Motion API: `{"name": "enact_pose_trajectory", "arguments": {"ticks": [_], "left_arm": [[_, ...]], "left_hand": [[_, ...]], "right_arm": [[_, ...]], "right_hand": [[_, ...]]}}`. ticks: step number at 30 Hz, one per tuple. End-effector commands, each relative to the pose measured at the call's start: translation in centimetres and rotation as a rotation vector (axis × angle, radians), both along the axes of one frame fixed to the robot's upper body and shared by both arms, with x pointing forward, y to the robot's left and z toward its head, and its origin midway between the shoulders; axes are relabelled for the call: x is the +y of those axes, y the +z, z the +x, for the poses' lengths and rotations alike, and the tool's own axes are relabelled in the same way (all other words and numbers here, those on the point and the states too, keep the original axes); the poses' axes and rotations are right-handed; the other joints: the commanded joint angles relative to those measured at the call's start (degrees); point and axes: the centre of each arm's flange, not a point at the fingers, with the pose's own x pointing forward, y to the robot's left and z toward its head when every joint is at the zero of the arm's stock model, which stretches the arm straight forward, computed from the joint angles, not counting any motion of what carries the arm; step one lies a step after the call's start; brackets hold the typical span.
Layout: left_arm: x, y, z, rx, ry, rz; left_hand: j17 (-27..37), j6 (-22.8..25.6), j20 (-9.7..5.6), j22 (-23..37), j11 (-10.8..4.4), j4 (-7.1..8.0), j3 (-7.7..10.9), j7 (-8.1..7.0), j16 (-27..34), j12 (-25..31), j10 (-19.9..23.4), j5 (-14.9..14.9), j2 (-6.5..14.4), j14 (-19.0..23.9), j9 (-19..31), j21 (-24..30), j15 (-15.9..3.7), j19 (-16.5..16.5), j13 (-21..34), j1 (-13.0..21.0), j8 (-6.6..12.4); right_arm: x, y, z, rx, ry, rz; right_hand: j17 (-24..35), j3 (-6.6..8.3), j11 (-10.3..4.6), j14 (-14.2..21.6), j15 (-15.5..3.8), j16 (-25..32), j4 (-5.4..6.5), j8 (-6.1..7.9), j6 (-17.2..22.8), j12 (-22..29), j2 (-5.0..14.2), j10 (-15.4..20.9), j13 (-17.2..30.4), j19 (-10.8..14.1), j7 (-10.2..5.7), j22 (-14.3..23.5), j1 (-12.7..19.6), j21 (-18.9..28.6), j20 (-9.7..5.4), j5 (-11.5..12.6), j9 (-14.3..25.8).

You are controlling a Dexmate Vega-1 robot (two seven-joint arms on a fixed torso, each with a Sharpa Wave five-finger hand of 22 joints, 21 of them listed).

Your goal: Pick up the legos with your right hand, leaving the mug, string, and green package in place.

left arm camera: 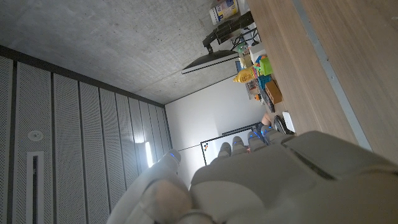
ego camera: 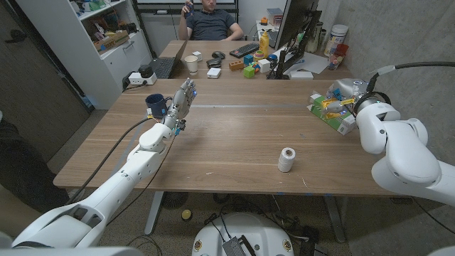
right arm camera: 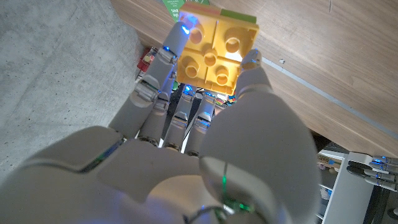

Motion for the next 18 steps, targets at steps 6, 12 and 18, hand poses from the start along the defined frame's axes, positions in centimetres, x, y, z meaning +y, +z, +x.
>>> {"name": "enact_pose_trajectory", "arguments": {"ticks": [6,12,18], "left_arm": [[0.01,-0.02,-0.41,-0.009,0.001,-0.004],[0.14,0.0,-0.6,-0.014,0.003,-0.002],[0.27,0.04,-0.7,-0.018,0.003,-0.005]], "left_hand": [[0.1,-2.2,-0.62,0.3,-0.08,0.05,-0.18,0.23,0.5,0.5,-9.1,0.3,6.7,-14.0,0.1,0.5,0.35,-7.2,0.2,-0.1,0.11],[0.1,-2.1,-0.69,0.3,-0.07,0.05,-0.17,0.23,0.5,0.4,-9.1,0.3,6.7,-14.0,0.1,0.5,0.36,-7.2,0.2,-0.1,0.12],[0.1,-2.1,-0.68,0.3,-0.11,0.05,-0.17,0.24,0.5,0.5,-9.1,0.3,6.7,-14.0,0.1,0.5,0.37,-7.2,0.2,-0.1,0.11]], "right_arm": [[0.0,0.5,-1.06,-0.054,-0.002,-0.007],[0.14,0.51,-1.2,-0.059,0.003,-0.013],[0.33,0.66,-1.39,-0.068,0.004,-0.016]], "right_hand": [[0.6,2.03,3.0,10.0,-14.28,-0.4,2.19,-0.05,3.5,0.8,13.62,3.6,10.8,0.1,3.01,0.1,13.5,0.6,-0.39,0.3,0.3],[0.7,2.08,2.92,10.2,-14.33,-0.6,2.24,-0.1,3.6,0.9,13.59,3.7,10.8,0.1,3.12,0.1,13.5,0.8,-0.42,0.3,0.3],[0.9,2.15,2.99,10.5,-14.32,-0.8,2.25,-0.12,3.7,1.0,13.57,3.9,10.6,0.1,3.03,0.1,13.6,1.0,-0.4,0.3,0.3]]}}
